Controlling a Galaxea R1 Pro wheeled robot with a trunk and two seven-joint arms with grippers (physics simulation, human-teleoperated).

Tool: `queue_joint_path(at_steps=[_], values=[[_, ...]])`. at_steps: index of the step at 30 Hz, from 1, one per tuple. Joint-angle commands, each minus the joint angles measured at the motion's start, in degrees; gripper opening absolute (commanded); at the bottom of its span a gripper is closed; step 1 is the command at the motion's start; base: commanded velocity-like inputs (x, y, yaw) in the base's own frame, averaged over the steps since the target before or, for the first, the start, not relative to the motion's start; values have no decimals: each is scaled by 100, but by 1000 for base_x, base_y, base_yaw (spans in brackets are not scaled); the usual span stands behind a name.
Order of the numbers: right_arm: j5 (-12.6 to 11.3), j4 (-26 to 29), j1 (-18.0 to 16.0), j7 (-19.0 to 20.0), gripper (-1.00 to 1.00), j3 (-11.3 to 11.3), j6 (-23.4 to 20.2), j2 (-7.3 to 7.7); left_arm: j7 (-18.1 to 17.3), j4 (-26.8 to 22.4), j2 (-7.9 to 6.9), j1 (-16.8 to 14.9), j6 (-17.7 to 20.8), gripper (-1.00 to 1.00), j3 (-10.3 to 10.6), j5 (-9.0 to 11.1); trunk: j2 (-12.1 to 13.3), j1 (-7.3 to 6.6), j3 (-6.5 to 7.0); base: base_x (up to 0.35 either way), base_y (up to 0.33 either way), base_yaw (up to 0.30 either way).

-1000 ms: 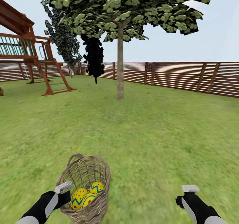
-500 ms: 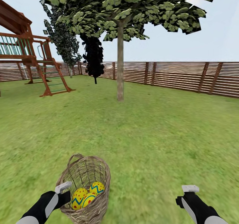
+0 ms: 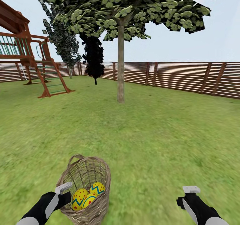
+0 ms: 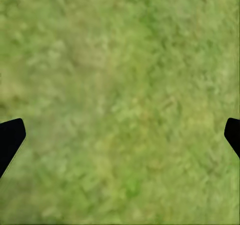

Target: Take the three Easter eggs out of the wicker basket on the lawn in the garden, then place them on the lawn next to a single tree (choose any tree) so that all three eggs are next to the same tree and none are left in the basket.

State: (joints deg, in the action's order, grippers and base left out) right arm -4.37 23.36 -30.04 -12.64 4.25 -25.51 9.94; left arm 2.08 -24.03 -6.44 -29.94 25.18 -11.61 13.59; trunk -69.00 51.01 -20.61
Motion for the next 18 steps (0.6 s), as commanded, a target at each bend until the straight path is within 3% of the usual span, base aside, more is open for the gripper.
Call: queue_joint_path(at_steps=[1, 18], values=[[-46, 10, -2, -36, 100, 48, -33, 6, 20, -14, 2, -5, 31, -100, -17, 82, -4, 4, -7, 329, 0, 0], [-46, 10, -2, -36, 100, 49, -33, -1, 20, -8, 2, -3, 39, -100, -10, 82, -4, 4, -7, 329, 0, 0]])
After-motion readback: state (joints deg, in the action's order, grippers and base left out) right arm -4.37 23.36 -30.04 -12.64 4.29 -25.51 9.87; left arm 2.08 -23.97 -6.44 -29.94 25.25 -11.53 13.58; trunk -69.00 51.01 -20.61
